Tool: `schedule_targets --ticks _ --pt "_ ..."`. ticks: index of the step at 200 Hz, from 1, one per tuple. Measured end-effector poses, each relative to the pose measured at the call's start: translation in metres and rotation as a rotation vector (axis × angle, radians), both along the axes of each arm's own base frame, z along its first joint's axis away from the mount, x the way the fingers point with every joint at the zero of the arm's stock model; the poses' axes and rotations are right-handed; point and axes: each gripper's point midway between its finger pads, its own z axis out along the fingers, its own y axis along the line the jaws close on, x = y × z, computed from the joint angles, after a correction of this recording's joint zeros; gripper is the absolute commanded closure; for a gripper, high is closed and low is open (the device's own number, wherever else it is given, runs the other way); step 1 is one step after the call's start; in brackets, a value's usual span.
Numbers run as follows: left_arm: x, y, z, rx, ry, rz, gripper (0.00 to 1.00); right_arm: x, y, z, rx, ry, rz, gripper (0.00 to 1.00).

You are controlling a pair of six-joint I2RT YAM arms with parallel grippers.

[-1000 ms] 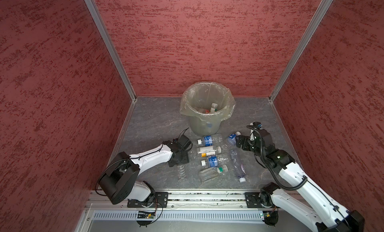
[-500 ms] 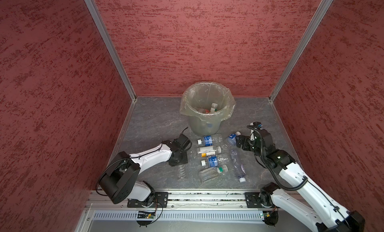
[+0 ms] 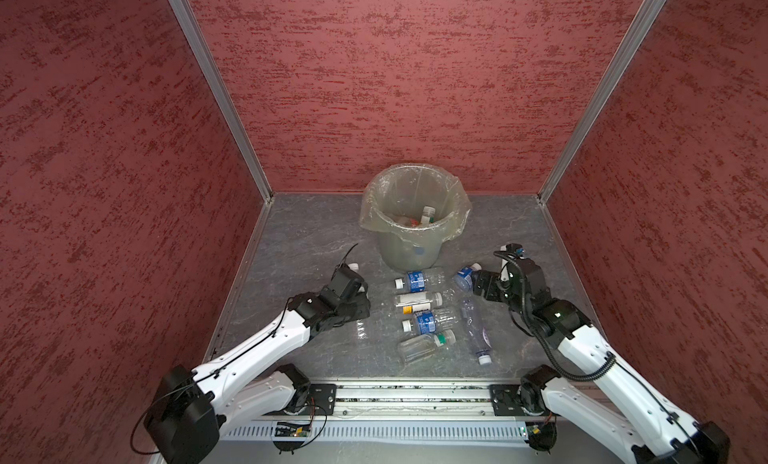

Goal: Throw the plastic bottles in the bin
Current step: 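Lift the red-label bottle upright with the left gripper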

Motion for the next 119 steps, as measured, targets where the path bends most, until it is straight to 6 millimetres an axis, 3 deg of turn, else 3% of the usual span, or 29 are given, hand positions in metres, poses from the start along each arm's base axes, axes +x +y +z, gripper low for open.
schedule_targets --ticks 47,81,119 --pt "0.003 0.009 0.036 -0.024 -0.156 -0.023 0.54 0.0 0.0 0.0 0.0 0.0 0.0 0.05" --pt "0.002 0.014 0.085 -0.095 -0.354 -0.043 0.54 0.0 0.0 0.0 0.0 0.0 0.0 0.05" --pt "0.0 0.025 0.12 -0.117 -0.51 -0.039 0.54 0.0 0.0 0.0 0.0 0.0 0.0 0.05"
